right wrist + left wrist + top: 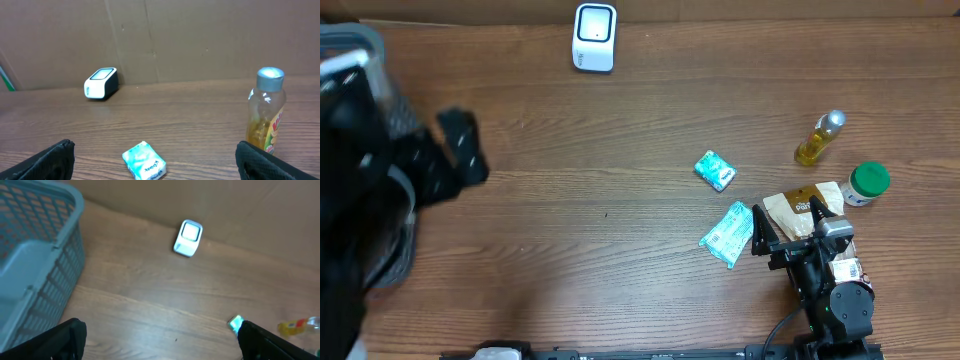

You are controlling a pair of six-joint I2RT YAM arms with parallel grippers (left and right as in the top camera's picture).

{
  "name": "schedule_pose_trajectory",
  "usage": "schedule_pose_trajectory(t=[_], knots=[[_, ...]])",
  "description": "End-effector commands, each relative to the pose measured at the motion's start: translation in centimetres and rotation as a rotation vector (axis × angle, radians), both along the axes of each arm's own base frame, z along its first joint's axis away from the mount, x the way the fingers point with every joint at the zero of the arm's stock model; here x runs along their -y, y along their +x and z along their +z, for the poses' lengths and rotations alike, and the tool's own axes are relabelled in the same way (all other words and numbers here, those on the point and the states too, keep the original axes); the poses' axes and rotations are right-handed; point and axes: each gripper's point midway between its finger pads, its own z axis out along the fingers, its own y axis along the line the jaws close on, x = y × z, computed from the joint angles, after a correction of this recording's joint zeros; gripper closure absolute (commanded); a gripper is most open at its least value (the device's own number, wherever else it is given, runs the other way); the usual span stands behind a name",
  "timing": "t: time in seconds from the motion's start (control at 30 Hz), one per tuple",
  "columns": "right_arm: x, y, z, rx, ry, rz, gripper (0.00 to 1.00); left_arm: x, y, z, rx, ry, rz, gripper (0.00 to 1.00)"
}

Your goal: Scan the item barcode

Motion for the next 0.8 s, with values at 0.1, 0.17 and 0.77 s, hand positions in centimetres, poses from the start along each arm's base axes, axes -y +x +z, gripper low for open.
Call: schedule_pose_trajectory(t=[0.1, 0.17, 0.77], knots=[[0.0, 0.0, -0.2, 0.001, 0.004, -0.001, 0.00, -1.0, -0.5, -0.2, -0.004, 0.004, 0.041, 0.00], [0.0, 0.0, -0.2, 0.001, 0.004, -0.001, 0.00, -1.3, -0.7, -1.0, -0.031, 0.005, 0.054, 0.01], [0.0, 0.0, -0.2, 0.001, 0.004, -0.001, 0.00, -1.3, -4.1, -13.9, -0.312, 0.007, 0.057, 0.01]])
